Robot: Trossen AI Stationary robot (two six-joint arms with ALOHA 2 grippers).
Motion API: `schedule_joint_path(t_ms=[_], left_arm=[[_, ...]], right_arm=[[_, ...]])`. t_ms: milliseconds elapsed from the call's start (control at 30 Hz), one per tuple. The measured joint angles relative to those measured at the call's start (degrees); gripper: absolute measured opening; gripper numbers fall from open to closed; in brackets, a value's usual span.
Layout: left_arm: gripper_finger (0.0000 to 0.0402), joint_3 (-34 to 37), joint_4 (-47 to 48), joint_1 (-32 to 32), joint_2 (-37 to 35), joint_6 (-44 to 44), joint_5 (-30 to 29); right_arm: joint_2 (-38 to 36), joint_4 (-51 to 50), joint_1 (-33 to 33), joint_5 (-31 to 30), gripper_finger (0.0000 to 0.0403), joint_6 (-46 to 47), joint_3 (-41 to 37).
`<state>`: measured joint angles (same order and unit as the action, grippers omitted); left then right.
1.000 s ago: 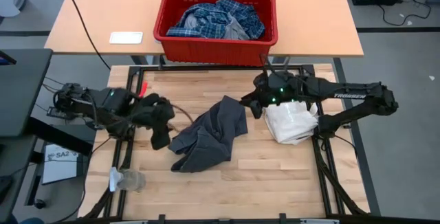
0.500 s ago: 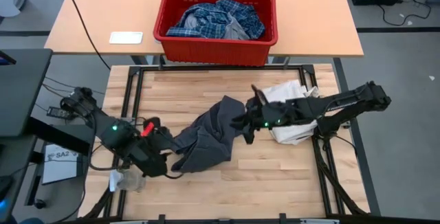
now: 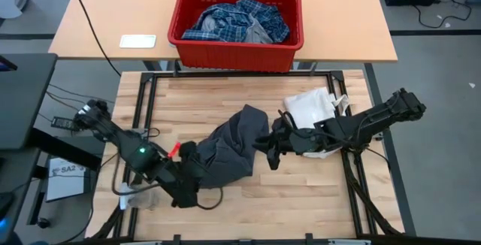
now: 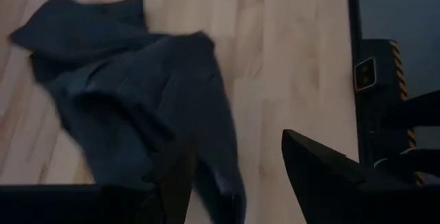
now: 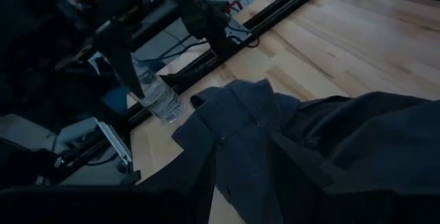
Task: Fold Laundry from Bin
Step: Fold the black shorts
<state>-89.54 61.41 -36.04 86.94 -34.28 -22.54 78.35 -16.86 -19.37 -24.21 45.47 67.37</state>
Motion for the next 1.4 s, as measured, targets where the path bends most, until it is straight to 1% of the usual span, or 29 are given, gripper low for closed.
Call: schedule_joint_path(t_ms=[67, 267, 333, 433, 500, 600, 733, 900, 1133, 1233, 1400], left_arm=[[0.0220, 0.0, -1.6, 0.8, 1.6, 1.7, 0.2], [0.0220, 0.2, -2.0, 2.6, 5.2, 2.6, 0.2], [0.0220, 2.9, -6.2, 3.0, 5.3, 2.6, 0.8], [0.0220, 7.4, -16.4, 3.7, 5.2, 3.5, 5.1], [0.0220, 9.1, -19.4, 4.0, 4.9, 3.5, 5.8], [0.0220, 10.0, -19.7, 4.0, 4.8, 3.5, 4.1], [0.0220, 11.9, -19.8, 3.9, 4.6, 3.6, 3.5], [0.0220, 17.7, -20.1, 2.4, 1.9, 1.3, 3.6], [0.0220, 27.5, -23.6, 1.4, -5.0, -2.3, 3.3], [0.0220, 31.5, -27.3, 1.4, -7.7, -2.5, 3.1], [0.0220, 35.6, -28.8, 1.4, -9.9, -1.5, 3.1]], right_arm=[[0.0, -0.4, -0.7, -0.3, 0.0135, 0.1, 0.0], [0.0, -0.9, -2.3, -1.7, 0.0135, 1.0, 0.0], [0.0, -1.7, -2.6, -1.7, 0.0135, 1.4, 0.0], [0.0, -2.9, -3.4, -2.4, 0.0135, 3.1, 0.0], [0.0, -3.4, -4.3, -3.2, 0.0135, 4.4, 0.0], [0.0, -3.8, -5.2, -3.1, 0.0135, 5.9, 0.0], [0.0, -3.9, -5.9, -3.2, 0.0135, 7.1, 0.0], [0.0, -3.9, -6.5, -3.4, 0.0135, 8.6, 0.0], [0.0, -4.1, -7.2, -4.8, 0.0135, 9.7, 0.0], [0.0, -4.1, -7.2, -4.9, 0.0135, 9.6, 0.0], [0.0, -3.7, -7.2, -3.8, 0.0135, 8.7, 0.0]])
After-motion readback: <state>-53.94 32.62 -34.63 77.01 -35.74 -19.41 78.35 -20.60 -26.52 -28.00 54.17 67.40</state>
